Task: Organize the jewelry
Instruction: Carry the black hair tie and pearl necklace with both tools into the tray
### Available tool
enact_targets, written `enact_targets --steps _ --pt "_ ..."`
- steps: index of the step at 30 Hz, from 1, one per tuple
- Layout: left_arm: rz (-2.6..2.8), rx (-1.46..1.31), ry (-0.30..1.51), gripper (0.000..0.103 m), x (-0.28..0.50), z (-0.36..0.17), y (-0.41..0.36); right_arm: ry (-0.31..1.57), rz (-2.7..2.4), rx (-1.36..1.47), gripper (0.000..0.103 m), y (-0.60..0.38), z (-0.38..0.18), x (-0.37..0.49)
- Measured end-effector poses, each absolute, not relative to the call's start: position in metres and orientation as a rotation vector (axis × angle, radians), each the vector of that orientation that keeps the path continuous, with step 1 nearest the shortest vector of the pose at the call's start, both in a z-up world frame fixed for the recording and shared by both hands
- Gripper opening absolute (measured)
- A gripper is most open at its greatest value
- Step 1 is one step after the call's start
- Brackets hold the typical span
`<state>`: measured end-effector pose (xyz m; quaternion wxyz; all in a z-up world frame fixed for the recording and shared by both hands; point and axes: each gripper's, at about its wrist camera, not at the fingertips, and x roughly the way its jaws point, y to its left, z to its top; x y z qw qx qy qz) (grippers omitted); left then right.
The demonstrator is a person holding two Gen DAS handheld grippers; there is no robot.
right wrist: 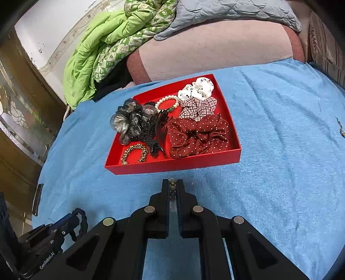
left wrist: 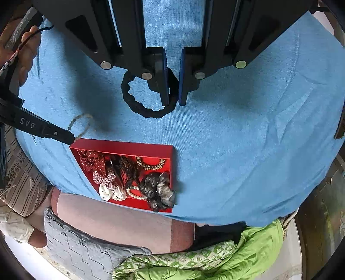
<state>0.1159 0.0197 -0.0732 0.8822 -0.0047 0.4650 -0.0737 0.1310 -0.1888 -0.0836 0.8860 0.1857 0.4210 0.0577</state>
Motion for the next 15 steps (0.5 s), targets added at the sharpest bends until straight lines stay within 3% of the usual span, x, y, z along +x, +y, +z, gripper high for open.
enact_targets --steps 15 --pt "-0.111 0.088 0.891 0.008 0.106 -0.040 -0.001 0.842 0.138 0.378 0.006 -0.191 -0.060 0.107"
